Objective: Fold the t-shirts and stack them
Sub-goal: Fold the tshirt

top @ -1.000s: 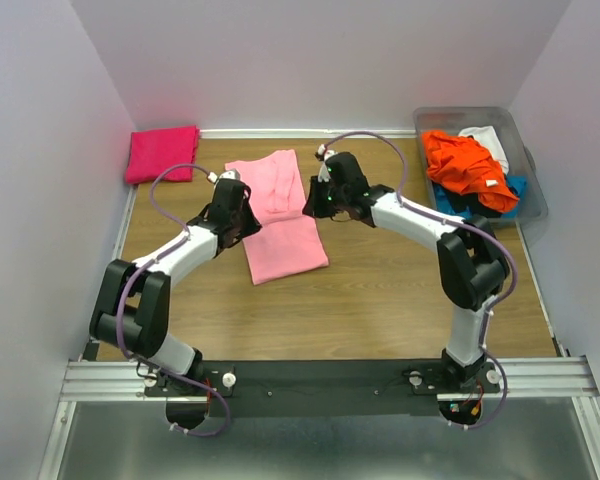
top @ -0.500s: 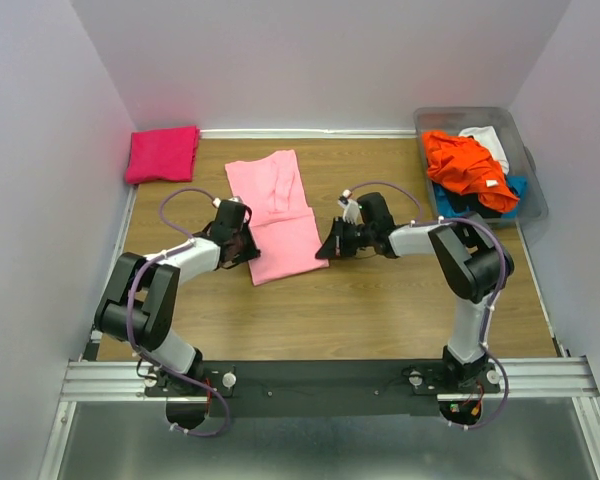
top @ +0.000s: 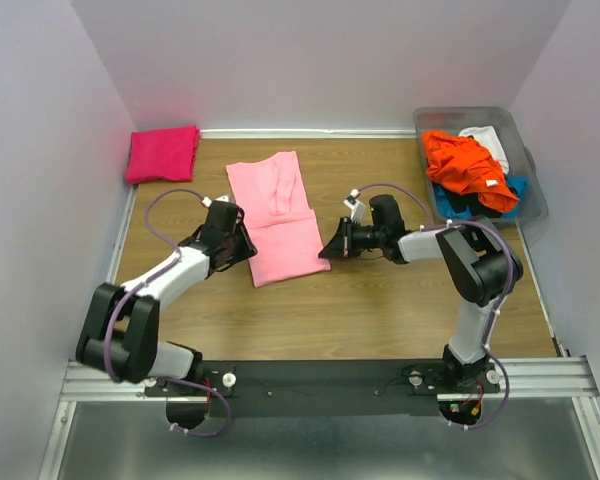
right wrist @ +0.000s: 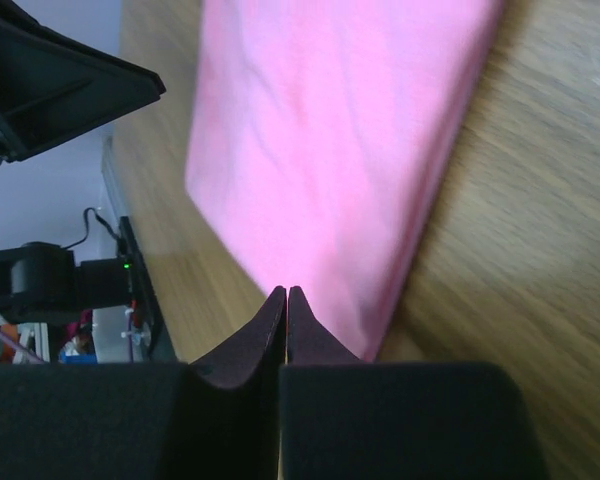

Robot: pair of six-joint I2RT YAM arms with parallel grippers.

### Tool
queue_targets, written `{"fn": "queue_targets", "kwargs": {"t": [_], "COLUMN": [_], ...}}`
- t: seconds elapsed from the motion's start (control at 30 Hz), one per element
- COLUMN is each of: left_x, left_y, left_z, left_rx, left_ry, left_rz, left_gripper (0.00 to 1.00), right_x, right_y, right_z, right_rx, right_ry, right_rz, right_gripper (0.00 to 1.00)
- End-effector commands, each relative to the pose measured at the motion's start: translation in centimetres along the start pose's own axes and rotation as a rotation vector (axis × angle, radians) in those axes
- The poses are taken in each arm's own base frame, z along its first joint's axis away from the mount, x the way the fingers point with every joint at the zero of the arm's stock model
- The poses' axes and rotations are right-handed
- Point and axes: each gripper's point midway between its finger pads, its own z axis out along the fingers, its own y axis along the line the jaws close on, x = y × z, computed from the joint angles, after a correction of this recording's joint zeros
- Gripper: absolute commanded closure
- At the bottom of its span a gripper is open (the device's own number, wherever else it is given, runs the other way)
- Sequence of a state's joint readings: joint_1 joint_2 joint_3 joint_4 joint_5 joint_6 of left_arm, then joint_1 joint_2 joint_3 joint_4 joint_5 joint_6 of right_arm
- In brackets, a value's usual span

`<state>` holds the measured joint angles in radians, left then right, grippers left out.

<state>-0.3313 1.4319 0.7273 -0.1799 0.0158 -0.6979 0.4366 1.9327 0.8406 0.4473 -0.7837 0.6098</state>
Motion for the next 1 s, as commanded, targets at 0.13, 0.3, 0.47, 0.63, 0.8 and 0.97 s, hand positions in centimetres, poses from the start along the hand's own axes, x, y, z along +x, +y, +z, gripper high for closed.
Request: {"fn": "queue_targets", "kwargs": {"t": [0.13,0.3,0.47,0.63,0.8,0.97], "left_x": [-1.7,0.4,2.4,3.7,4.3,4.3], "left_y": [0.4,0.7,0.6,-0.1,-0.7,-1.2], "left_z": [-5.1,-5.6,-5.6,-5.7,-5.8,-6.1], "left_rx": [0.012,0.046,0.065,0.086,0.099,0.111], "left_ry": [-0.158,-0.135,-0.099,-0.075,-0.062,-0.064], "left_rz": [0.003,-0.012,-0.020,-0.026,-0.022,-0.019], "left_gripper": [0.45,0.47,0.56,0.62,0.62,0.62], "right_x": [-0.6,2.2,4.3,6.5,6.8,4.9], "right_y": [10.3,11.5,10.6,6.5,2.7,6.0], "right_z": [1.7,5.9,9.4,11.2,11.4,10.4], "right_rx": [-0.235,-0.297,-0.273,-0.152,0.054,-0.007], "right_ry": [0.059,0.135,0.188,0.218,0.207,0.180], "right_rz": [-0.148,-0.147,-0.104,0.001,0.054,0.003], "right_gripper": [0.91,0.91,0.91,0.94,0.97,0.97]}}
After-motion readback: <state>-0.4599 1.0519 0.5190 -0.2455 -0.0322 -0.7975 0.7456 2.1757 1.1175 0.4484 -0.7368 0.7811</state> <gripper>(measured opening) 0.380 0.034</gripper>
